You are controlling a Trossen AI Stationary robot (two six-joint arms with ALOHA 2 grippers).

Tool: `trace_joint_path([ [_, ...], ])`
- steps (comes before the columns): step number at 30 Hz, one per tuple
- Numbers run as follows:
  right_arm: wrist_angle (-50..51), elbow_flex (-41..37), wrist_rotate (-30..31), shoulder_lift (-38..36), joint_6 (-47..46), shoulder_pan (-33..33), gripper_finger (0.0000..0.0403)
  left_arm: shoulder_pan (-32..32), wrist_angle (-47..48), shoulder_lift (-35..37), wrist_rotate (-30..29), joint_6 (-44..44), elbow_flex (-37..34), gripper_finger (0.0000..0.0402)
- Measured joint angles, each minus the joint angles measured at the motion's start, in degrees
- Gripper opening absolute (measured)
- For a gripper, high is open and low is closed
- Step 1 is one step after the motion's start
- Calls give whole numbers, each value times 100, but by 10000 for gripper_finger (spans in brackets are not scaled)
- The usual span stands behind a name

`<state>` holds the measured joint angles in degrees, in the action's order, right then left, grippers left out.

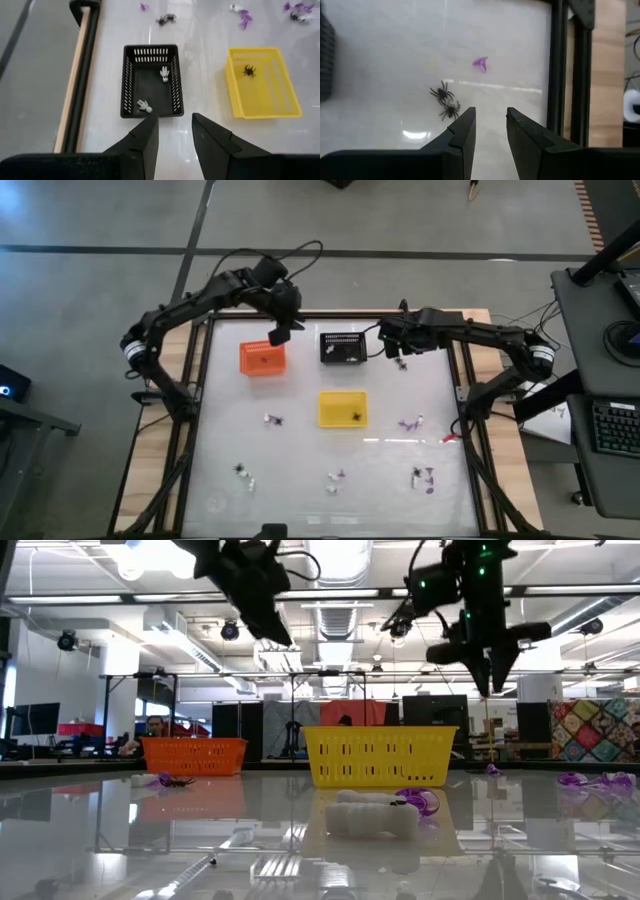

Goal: Sort Halloween decoration
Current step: Put the black spider toy into the yellow bin

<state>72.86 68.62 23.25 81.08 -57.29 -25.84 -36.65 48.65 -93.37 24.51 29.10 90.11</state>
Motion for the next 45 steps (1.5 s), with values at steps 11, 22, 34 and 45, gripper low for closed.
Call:
trace_joint_path([
  [11, -1769, -1131, -1309, 4, 947, -813, 98, -202, 80, 437, -9, 30, -24, 100],
  [22, -3261, -1738, -1576, 65, 1418, -1021, 98, -279, 109, 429, -11, -109, -26, 100],
  [34, -3567, -1660, -1770, 879, 1852, -1045, 139, -325, 245, 427, -13, -218, -26, 100],
  [45, -3422, -1603, -1725, 1388, 1872, -1045, 148, -326, 350, 425, -13, -218, -26, 100],
])
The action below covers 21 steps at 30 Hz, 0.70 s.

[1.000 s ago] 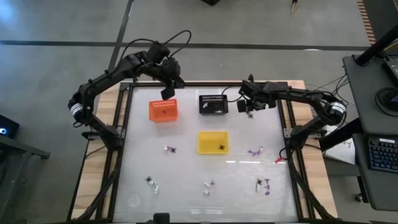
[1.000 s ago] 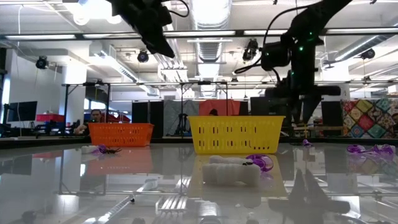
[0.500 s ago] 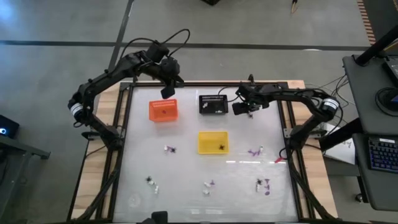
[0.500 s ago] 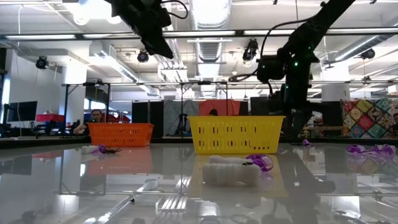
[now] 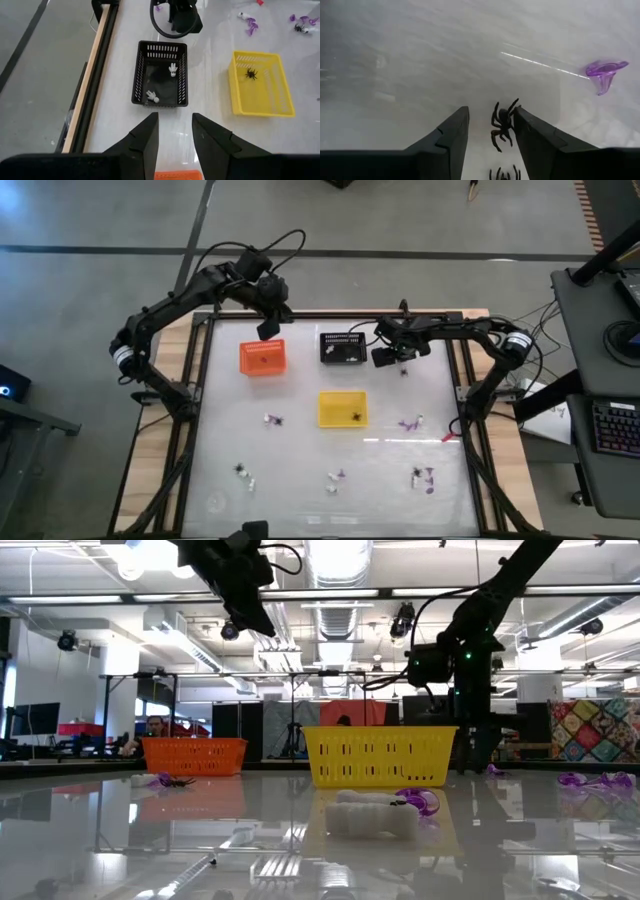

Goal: Sort Halloween decoration
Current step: Put the black spider toy into the yellow bin

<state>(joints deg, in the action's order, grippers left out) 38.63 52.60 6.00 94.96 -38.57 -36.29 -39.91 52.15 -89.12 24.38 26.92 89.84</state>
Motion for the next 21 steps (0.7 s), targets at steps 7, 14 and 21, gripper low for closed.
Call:
trace_joint_path([
  [7, -7, -7, -26, 8, -140, -10, 97, -6, 116, -2, 0, 93, 0, 100],
  [14, 18, -13, -27, -50, -149, -20, 15, -6, 222, -4, 1, 108, 0, 100],
  [21, 406, 86, -15, -439, -175, -27, 12, -73, 369, 56, 0, 226, 0, 100],
])
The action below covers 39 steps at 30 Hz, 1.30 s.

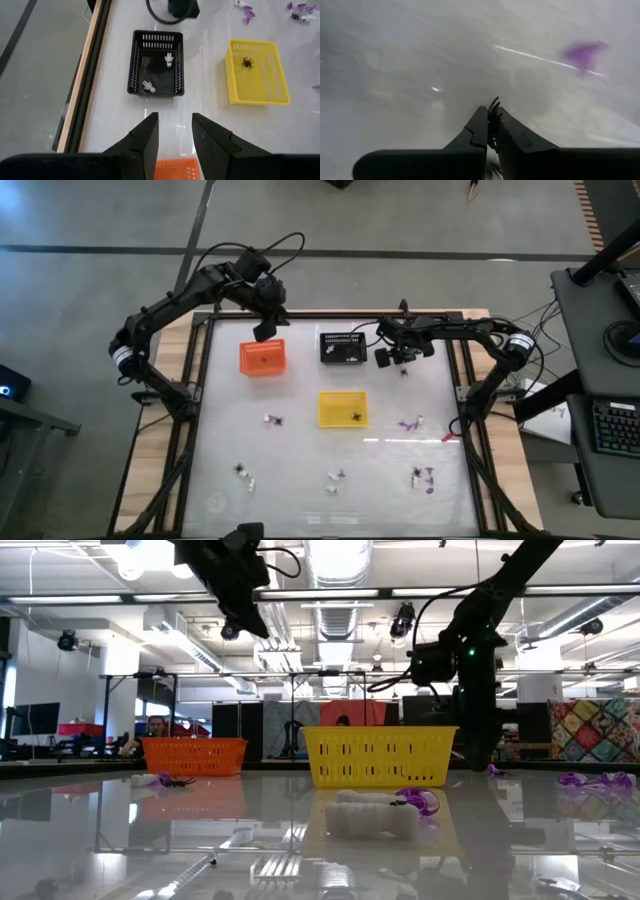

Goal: Sort Halloween decoration
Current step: Put the black spider toy into the yellow bin

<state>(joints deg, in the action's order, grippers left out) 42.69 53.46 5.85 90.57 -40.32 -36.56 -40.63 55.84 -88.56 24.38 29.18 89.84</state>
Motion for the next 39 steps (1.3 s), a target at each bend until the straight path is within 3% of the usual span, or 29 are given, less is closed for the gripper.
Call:
trace_joint_path([
  [7, 113, 322, -532, -532, -333, 270, 11, -53, 482, 64, -11, 199, 0, 100],
  [11, 39, 455, -750, -757, -513, 716, 11, -53, 642, 84, -397, 303, 0, 100],
  [24, -184, 1053, -785, -608, -775, 2323, 11, -60, 686, 130, -595, 274, 2, 100],
  [39, -522, 1258, -1379, -283, -1012, 3080, 11, -62, 865, 130, -592, 283, 0, 100],
])
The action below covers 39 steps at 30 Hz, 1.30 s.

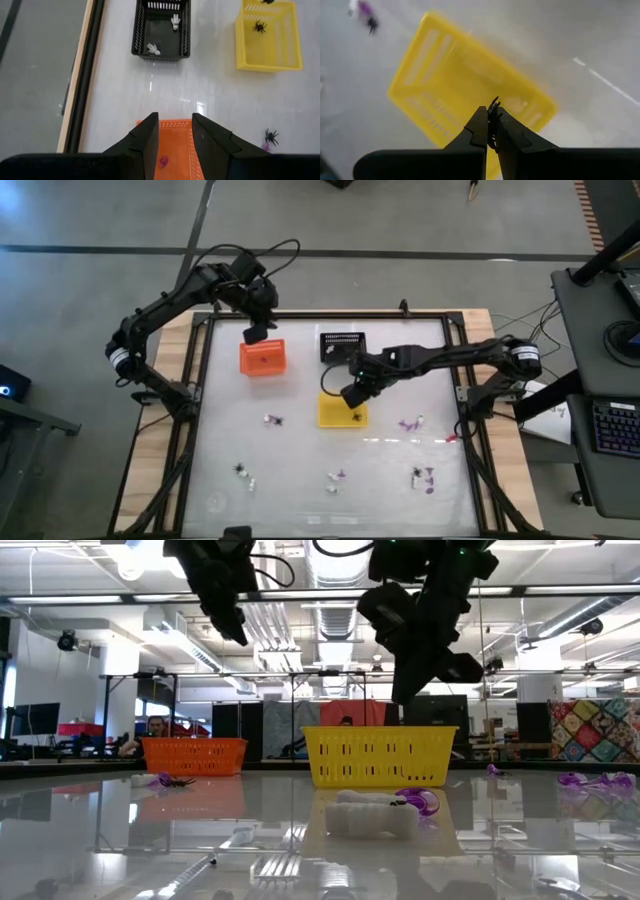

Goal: Sort Halloween decoration
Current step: Put the black spider toy into the yellow bin, then put the white skeleton toy into the black bin

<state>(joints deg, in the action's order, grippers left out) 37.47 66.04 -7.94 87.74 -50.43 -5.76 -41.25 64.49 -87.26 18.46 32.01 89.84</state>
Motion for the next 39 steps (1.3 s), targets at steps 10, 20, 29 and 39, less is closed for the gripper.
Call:
trace_joint_path([
  [10, -230, 0, -108, 478, 78, 375, 16, 7, 175, 0, 7, -98, 0, 100],
  [20, -259, -2, 98, 675, -57, 479, 84, 7, 374, 0, 7, -259, 0, 100],
  [29, -239, 241, 371, 596, 74, 432, 127, 41, 849, -27, 27, -537, -23, 100],
  [39, 396, 1236, 1078, 579, 799, 319, 137, 630, 1084, 350, 421, -744, -1119, 100],
])
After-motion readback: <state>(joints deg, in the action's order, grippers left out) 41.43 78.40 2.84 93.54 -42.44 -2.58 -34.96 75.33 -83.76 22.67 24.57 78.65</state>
